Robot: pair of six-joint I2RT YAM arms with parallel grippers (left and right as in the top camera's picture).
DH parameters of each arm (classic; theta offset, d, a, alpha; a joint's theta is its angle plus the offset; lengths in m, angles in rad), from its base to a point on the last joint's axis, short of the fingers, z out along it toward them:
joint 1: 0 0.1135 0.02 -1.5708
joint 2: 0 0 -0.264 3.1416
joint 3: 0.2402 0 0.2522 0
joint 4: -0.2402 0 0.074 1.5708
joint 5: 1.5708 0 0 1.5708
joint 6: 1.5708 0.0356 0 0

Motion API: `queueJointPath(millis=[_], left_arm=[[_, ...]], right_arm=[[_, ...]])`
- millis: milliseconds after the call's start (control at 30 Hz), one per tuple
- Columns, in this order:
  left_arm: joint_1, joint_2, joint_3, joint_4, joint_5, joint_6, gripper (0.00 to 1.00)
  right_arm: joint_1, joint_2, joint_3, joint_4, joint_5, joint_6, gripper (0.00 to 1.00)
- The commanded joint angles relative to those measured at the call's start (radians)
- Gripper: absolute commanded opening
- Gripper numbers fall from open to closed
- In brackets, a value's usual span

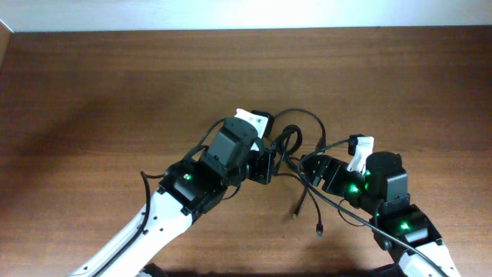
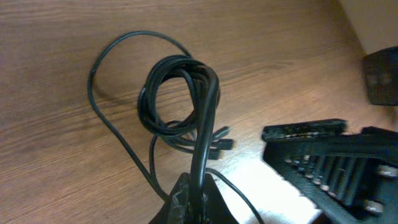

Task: Untangle cables

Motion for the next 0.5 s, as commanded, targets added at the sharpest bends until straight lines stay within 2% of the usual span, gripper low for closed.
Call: queueJointPath(millis=[0,167,467], left_arm=[[0.003,-0.026,0.016,0.041,0.110,0.016,0.00],[0.003,-0.026,0.016,0.078,0.202,-0.014,0.00],[0.003,-0.026,0.016,0.076,0.256,-0.014,0.00]], right_arm=[[-0.005,0.020,0.014,0.012,0.013,-0.008,0.77],[-0.005,0.028,0.014,0.012,0.021,-0.008,0.77],[-0.005,0.028,0.014,0.003,0.061,-0.025,0.73]])
